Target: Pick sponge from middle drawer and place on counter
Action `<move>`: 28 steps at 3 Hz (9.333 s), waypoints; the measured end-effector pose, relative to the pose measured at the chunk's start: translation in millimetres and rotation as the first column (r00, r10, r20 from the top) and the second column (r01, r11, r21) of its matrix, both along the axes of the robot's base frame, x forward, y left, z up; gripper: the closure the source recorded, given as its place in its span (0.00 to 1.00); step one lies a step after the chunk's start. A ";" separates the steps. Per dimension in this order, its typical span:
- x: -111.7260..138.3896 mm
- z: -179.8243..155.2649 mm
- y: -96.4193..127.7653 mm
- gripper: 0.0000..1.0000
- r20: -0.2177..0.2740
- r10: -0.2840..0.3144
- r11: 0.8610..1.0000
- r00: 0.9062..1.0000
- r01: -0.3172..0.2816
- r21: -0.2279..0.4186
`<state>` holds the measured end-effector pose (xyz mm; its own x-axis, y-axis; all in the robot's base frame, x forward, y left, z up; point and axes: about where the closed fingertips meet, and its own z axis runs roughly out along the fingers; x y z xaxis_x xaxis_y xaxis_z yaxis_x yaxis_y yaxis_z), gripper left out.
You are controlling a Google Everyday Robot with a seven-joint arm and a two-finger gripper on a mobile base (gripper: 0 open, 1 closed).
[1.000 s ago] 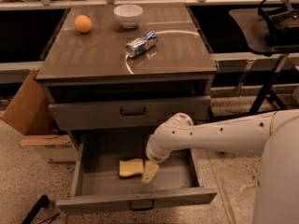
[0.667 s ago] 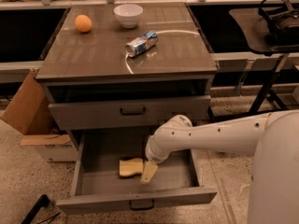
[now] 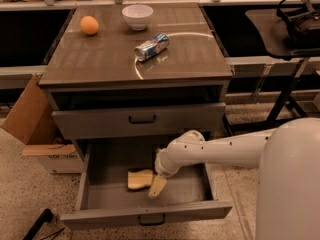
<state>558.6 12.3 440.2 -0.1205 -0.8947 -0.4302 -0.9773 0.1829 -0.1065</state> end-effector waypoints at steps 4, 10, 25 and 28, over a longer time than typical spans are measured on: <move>3.9 -64.8 52.2 0.02 -0.052 0.110 0.994 0.993 -0.109 0.023; -4.4 -44.9 45.0 1.00 0.001 0.135 0.987 0.991 -0.134 0.087; 27.1 427.6 60.2 1.00 0.669 0.434 0.862 0.603 -0.493 -0.115; 109.5 489.1 1.4 1.00 0.660 0.226 0.951 0.717 -0.309 0.009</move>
Offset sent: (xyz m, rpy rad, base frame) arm 0.0078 0.0473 -0.0516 0.0534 0.0283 0.1011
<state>668.1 13.6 929.3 0.4590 -0.7875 -0.4112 -0.6904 -0.0248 -0.7230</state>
